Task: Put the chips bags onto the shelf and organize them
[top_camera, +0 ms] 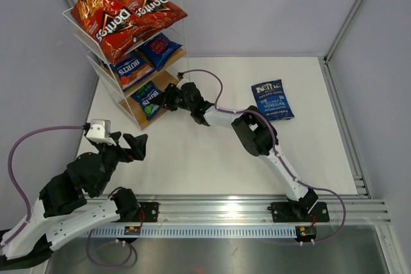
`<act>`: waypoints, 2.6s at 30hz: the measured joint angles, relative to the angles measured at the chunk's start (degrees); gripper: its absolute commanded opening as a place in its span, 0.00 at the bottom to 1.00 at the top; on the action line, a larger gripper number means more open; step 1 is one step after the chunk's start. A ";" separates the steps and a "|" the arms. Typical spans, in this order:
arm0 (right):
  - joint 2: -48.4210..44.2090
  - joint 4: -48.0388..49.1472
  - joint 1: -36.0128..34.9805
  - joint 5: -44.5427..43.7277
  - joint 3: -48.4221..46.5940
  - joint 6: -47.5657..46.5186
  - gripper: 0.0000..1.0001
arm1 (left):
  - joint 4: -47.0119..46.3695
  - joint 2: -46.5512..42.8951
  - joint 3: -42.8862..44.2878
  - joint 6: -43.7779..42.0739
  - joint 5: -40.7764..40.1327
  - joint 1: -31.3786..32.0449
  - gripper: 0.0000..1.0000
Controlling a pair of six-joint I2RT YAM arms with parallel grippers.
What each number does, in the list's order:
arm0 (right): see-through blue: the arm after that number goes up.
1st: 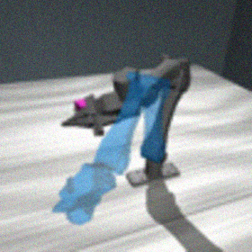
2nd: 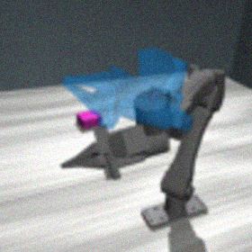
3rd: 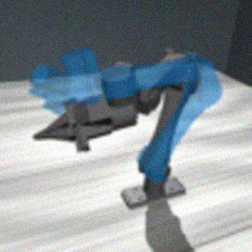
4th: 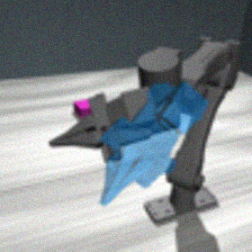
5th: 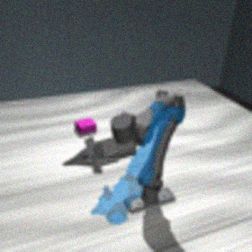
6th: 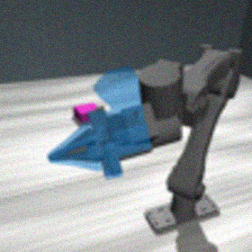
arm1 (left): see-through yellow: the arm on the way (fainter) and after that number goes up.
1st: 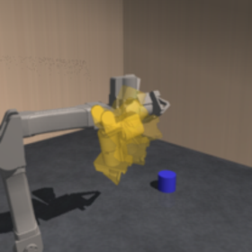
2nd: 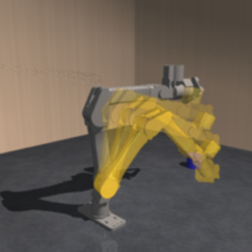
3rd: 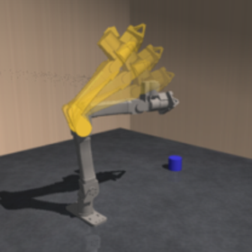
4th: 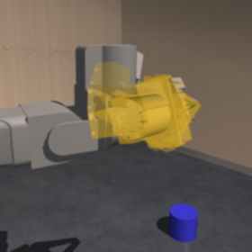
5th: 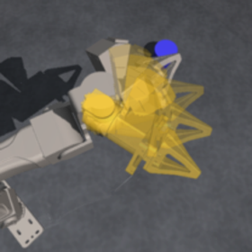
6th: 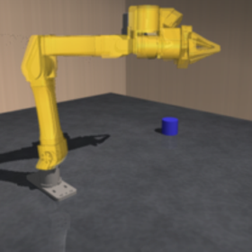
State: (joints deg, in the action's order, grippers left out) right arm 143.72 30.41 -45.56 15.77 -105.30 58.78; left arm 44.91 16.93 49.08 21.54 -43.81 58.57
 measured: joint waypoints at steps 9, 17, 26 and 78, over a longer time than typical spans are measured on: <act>5.95 -7.32 -1.25 -1.44 -10.10 -2.43 0.27 | -1.86 0.00 -0.66 -0.87 2.78 -3.34 0.99; 8.44 -15.02 -3.37 -4.13 -15.91 -5.64 0.34 | -2.60 0.00 -0.94 -1.57 4.79 -5.11 0.99; 11.19 -23.67 -5.95 -6.82 -25.07 -11.10 0.45 | -2.64 0.00 -0.94 -1.84 5.88 -5.77 0.99; -67.04 -33.97 12.48 -32.00 51.41 -25.40 0.99 | -17.49 21.18 -6.82 10.08 26.23 -6.62 0.99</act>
State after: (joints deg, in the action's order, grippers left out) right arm 76.69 -3.55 -33.08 -16.23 -53.89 33.39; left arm 27.42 38.11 42.26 31.62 -17.58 51.94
